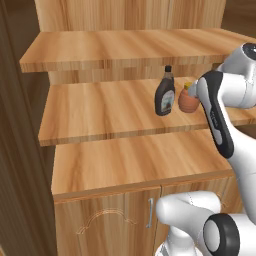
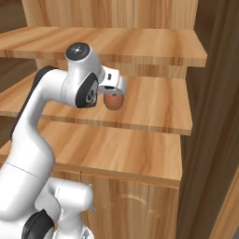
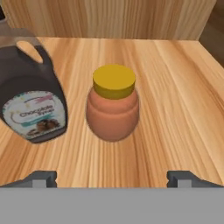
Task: Pick the syrup bottle and honey bottle from the cabinet and place them next to the mug.
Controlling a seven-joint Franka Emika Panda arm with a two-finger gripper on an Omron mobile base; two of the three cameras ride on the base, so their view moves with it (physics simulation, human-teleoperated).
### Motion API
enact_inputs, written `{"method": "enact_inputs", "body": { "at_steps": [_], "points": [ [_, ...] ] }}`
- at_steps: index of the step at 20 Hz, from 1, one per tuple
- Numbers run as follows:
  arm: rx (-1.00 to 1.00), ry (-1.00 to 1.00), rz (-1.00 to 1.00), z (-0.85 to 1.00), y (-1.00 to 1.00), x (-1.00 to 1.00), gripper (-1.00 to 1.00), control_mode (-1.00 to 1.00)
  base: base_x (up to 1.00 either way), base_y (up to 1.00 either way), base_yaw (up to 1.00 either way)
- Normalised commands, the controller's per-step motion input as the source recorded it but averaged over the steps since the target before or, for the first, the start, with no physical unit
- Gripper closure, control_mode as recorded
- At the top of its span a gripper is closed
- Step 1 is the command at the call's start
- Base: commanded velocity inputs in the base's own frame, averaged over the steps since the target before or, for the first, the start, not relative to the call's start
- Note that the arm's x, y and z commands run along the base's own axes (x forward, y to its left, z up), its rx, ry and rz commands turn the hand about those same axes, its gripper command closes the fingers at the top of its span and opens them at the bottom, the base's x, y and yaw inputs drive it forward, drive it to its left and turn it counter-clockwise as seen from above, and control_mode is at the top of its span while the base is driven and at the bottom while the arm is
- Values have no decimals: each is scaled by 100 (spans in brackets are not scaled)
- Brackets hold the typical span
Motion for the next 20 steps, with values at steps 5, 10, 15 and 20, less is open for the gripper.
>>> {"method": "enact_inputs", "body": {
  "at_steps": [5, 10, 15, 20],
  "points": [
    [0, -19, 0, 0, 0, 20, -100, -100, 0, 0, 0],
    [0, -12, 0, 0, 0, 13, -100, -100, 0, 0, 0],
    [0, -3, 0, 0, 0, 6, -100, -100, 0, 0, 0],
    [0, 1, 0, 3, 0, 7, -100, -100, 0, 0, 0]
  ]
}}
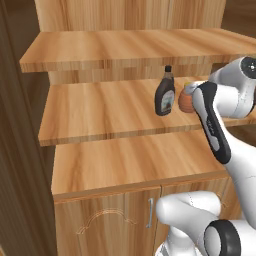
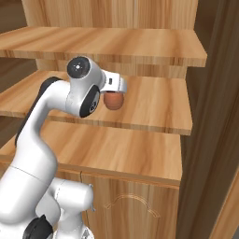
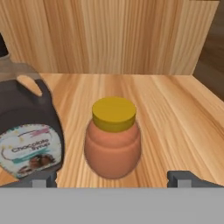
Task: Pick the syrup bottle and honey bottle from the cabinet and place them next to the mug.
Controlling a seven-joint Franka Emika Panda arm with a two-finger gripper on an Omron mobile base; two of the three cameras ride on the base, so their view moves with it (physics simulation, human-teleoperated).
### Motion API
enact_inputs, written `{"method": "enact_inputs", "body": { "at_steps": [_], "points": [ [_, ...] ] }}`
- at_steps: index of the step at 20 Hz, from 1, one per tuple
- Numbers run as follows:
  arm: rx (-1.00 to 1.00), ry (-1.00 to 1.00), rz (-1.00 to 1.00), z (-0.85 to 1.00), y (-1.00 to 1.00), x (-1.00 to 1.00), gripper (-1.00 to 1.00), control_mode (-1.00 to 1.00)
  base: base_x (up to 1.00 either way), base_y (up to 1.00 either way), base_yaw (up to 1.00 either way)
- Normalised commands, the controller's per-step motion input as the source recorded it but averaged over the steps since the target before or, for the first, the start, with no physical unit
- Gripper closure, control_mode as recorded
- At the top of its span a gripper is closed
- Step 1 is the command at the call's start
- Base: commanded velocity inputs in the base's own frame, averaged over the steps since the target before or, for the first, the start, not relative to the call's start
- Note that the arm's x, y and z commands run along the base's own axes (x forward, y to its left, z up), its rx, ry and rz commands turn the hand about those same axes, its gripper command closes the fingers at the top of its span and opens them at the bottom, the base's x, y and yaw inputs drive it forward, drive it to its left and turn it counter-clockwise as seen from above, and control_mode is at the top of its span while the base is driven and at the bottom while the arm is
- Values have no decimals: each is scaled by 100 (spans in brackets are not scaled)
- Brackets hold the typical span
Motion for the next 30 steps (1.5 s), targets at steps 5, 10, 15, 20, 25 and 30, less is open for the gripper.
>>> {"method": "enact_inputs", "body": {
  "at_steps": [5, 10, 15, 20, 25, 30],
  "points": [
    [0, 6, 0, 0, 0, 18, -100, -100, 0, 0, 0],
    [0, 0, 0, 0, 0, 17, -100, -100, 0, 0, 0],
    [0, 0, 0, 0, 0, 17, -100, -100, 0, 0, 0],
    [0, 0, 0, -3, 0, 15, -100, -100, 0, 0, 0],
    [0, 1, 0, -4, 0, 12, -100, -100, 0, 0, 0],
    [0, 1, 0, -8, 0, 13, -100, -100, 0, 0, 0]
  ]
}}
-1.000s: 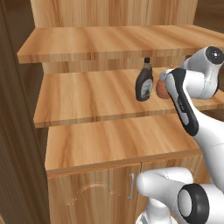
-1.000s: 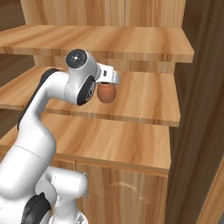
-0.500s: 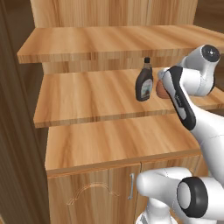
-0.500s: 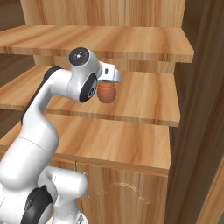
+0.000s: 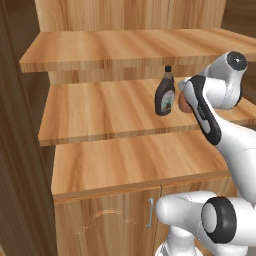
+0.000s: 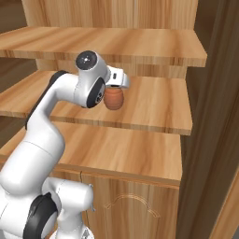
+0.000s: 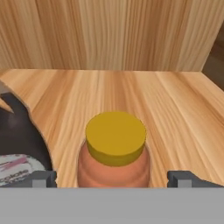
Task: Pick the syrup bottle and honey bottle from the cabinet and place them next to the mug.
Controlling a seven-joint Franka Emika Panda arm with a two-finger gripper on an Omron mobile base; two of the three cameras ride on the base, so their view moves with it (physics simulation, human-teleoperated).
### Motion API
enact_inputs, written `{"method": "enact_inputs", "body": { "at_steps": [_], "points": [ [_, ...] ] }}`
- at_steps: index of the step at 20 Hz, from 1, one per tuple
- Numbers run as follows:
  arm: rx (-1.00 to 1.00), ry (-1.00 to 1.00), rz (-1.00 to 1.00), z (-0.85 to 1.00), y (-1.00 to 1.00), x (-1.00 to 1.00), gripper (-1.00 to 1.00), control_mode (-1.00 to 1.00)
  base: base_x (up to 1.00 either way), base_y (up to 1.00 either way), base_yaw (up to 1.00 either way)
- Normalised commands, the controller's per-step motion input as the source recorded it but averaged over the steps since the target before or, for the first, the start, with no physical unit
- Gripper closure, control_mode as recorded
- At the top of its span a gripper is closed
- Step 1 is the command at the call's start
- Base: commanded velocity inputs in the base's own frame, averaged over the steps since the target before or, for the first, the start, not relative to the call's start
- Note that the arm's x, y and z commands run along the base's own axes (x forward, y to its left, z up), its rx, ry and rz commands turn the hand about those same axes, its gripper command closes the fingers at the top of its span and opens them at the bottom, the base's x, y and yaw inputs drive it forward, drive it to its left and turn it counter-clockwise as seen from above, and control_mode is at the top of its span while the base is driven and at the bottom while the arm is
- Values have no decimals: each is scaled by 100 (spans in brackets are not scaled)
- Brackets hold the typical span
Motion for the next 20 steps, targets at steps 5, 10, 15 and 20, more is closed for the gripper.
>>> {"method": "enact_inputs", "body": {
  "at_steps": [5, 10, 15, 20],
  "points": [
    [0, 0, 0, -15, 0, 20, -100, -100, 0, 0, 0],
    [0, 0, 0, -9, 0, 15, -100, -100, 0, 0, 0],
    [0, 0, 0, -2, 0, 17, -100, -100, 0, 0, 0],
    [0, 0, 0, 0, 0, 11, -100, -100, 0, 0, 0]
  ]
}}
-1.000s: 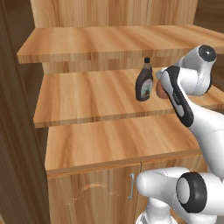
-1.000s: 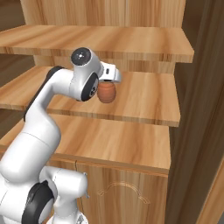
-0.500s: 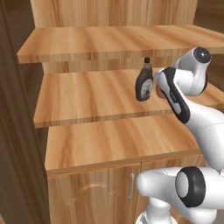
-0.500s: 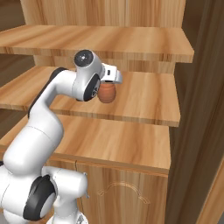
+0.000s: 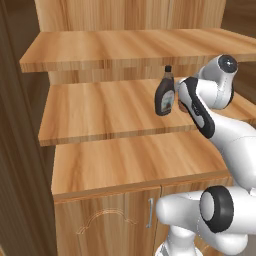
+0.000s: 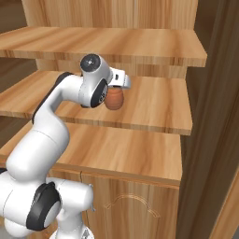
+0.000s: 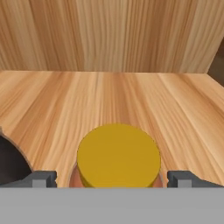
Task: Pick the syrup bottle and honey bottle from the cabinet and place them next to the mug.
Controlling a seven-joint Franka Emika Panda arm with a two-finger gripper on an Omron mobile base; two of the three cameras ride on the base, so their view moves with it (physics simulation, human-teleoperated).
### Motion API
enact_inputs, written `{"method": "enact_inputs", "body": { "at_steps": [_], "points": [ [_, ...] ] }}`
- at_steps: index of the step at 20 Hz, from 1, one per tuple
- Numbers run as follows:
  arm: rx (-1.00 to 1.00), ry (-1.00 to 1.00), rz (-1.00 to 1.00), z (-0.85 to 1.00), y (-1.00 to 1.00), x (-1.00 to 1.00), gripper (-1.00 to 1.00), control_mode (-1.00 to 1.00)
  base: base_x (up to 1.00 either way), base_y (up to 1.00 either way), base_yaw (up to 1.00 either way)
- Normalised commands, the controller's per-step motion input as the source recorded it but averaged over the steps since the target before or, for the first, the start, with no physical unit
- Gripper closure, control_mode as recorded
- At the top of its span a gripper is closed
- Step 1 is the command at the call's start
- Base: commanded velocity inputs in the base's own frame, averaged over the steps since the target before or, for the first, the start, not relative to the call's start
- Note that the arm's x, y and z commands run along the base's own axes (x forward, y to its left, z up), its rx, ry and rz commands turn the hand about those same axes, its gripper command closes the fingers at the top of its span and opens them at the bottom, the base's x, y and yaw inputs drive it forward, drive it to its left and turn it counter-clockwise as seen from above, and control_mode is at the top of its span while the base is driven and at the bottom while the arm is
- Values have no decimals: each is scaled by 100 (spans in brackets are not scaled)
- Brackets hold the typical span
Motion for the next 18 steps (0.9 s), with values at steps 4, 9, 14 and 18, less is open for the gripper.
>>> {"method": "enact_inputs", "body": {
  "at_steps": [4, 9, 14, 18],
  "points": [
    [0, 0, 0, -1, 0, 4, -100, -100, 0, 0, 0],
    [0, 1, 0, -2, -5, 3, -100, -100, 0, 0, 0],
    [0, 2, 0, -2, -1, 0, -100, -100, 0, 0, 0],
    [0, 0, 0, -4, -1, 4, -100, -100, 0, 0, 0]
  ]
}}
